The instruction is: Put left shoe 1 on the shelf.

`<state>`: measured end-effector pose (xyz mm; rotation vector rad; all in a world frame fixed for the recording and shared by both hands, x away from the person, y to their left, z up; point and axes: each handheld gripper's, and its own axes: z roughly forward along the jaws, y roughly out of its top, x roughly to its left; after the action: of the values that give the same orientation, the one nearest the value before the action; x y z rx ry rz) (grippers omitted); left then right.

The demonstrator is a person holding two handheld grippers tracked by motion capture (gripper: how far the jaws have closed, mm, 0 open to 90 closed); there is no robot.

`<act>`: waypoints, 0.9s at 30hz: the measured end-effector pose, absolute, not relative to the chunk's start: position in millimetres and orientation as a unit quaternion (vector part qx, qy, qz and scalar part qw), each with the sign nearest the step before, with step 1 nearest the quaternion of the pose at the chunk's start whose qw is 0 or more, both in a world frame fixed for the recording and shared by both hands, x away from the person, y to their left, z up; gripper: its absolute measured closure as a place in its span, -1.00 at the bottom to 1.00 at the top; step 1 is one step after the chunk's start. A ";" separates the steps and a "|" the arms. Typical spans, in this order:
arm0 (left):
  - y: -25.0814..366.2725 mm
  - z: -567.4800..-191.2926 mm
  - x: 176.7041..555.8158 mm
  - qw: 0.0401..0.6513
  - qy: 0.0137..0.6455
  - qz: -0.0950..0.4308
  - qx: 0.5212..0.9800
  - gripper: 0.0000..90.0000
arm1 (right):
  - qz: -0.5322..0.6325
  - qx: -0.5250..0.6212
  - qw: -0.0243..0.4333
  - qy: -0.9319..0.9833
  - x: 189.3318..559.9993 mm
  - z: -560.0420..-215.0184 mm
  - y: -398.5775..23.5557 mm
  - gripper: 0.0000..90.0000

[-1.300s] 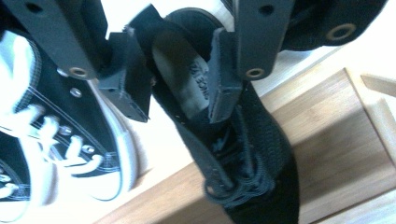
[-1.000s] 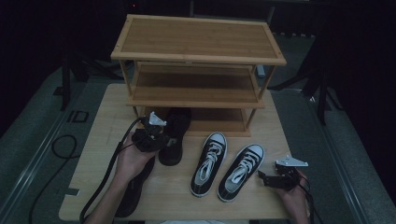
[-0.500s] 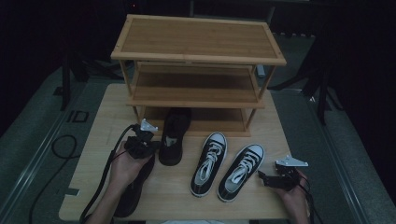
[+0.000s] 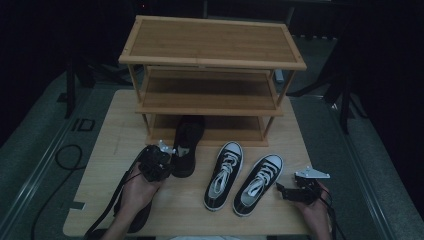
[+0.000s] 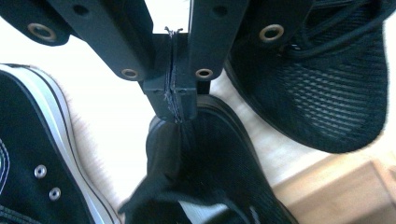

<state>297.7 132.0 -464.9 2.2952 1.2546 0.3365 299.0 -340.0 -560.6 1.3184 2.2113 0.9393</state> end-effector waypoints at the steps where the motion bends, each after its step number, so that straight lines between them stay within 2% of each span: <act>1: 130.8 -467.0 297.5 0.247 0.460 0.120 0.844 0.98 | 0.336 0.471 0.199 0.791 299.0 -560.6 -340.0 -0.73; 17: 117.2 -493.0 310.8 0.201 0.470 0.104 0.853 0.95 | 0.336 0.471 0.199 0.791 299.0 -560.6 -340.0 -0.73; 27: 106.9 -492.6 316.6 0.221 0.462 0.111 0.852 0.96 | 0.336 0.471 0.199 0.791 299.0 -560.6 -340.0 -0.73</act>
<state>316.6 106.9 -492.6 2.3553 1.2770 0.3060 299.0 -340.0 -560.6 1.3183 2.2114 0.9394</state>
